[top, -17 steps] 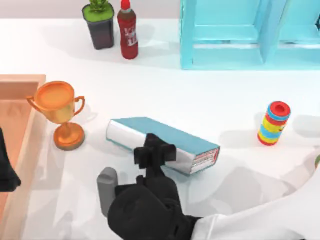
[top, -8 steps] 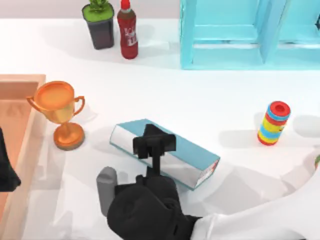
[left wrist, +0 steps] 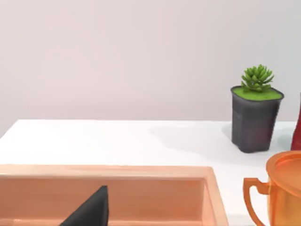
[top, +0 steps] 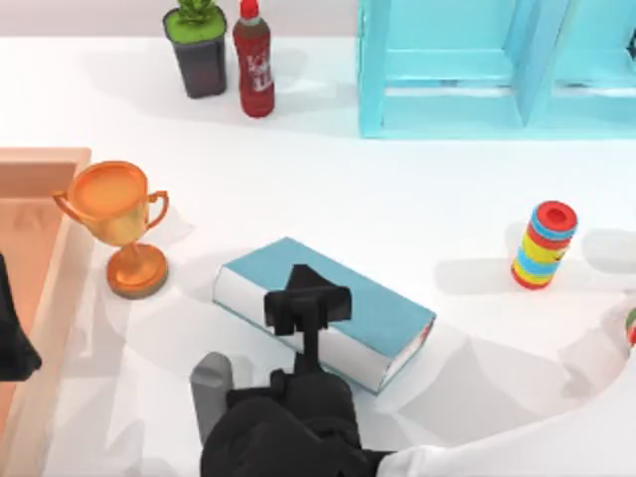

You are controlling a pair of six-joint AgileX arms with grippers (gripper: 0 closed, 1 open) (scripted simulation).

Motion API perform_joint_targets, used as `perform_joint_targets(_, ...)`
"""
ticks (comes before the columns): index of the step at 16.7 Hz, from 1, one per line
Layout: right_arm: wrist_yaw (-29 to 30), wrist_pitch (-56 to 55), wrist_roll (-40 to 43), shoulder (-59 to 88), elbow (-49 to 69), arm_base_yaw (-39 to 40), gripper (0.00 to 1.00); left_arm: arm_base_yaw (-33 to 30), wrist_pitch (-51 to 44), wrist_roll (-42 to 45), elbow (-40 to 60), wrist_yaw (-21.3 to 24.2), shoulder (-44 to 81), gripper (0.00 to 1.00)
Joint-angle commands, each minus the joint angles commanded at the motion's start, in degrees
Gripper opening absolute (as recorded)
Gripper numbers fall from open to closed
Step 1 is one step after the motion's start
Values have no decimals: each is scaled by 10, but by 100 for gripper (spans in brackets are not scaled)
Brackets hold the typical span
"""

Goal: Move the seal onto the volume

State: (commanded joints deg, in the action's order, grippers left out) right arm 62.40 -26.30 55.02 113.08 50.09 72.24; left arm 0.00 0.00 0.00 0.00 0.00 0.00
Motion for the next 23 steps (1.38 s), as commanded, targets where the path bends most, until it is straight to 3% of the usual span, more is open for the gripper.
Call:
perform_joint_targets(11,142,403,-320,-14,47,156,100,0,0,0,0,0,0,100)
perform_joint_targets(17,141,544,-451,-21,85,208,100,0,0,0,0,0,0,100)
perform_joint_targets(23,124,563,-484,-13,100,224,100,0,0,0,0,0,0,100)
